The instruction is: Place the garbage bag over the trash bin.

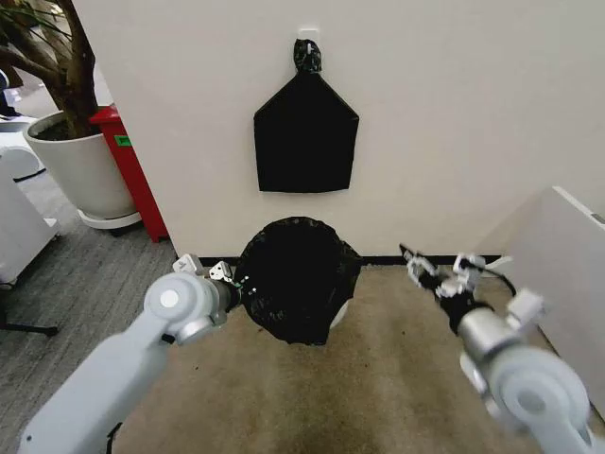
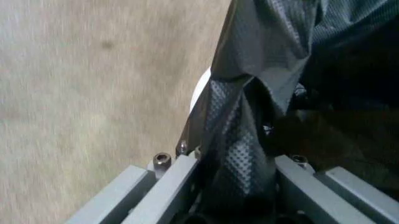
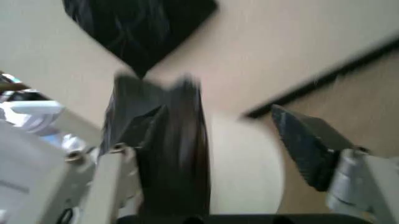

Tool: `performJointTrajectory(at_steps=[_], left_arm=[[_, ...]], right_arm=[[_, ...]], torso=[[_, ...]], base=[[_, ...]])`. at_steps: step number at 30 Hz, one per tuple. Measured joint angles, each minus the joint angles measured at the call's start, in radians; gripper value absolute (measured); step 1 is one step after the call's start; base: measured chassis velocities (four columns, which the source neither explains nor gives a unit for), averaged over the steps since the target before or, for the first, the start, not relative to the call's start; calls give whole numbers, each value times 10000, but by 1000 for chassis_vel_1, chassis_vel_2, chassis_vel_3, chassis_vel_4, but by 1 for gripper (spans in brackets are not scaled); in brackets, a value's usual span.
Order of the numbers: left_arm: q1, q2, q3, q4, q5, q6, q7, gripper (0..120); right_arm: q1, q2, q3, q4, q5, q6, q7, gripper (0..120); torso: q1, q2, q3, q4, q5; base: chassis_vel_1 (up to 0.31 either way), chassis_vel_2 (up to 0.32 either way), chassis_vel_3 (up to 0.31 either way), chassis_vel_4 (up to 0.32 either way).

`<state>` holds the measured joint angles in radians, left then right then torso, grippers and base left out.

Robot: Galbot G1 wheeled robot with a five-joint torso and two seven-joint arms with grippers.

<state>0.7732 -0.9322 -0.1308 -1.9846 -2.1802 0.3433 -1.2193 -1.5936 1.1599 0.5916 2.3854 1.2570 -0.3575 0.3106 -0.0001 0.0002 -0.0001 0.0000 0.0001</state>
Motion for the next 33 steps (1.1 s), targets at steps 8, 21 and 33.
performJointTrajectory(at_steps=[8,21,33], left_arm=[[-904,-246,23,808,-1733,6,-1115,0],[-1484,-265,228,1303,-2578,296,-1542,0],[-1486,-242,290,1105,-2568,309,-1557,0]], right_arm=[[-1800,1171,-182,-268,-228,129,-1395,94],[-1919,2321,-2487,-1371,-2240,1075,-1586,100],[-914,2636,-2755,-2701,-2232,1076,-915,100]], torso=[[0,0,0,0,-1],[0,-2,1,1,-4],[0,-2,1,0,-4]], base=[[0,0,0,0],[0,0,0,0],[0,0,0,0]])
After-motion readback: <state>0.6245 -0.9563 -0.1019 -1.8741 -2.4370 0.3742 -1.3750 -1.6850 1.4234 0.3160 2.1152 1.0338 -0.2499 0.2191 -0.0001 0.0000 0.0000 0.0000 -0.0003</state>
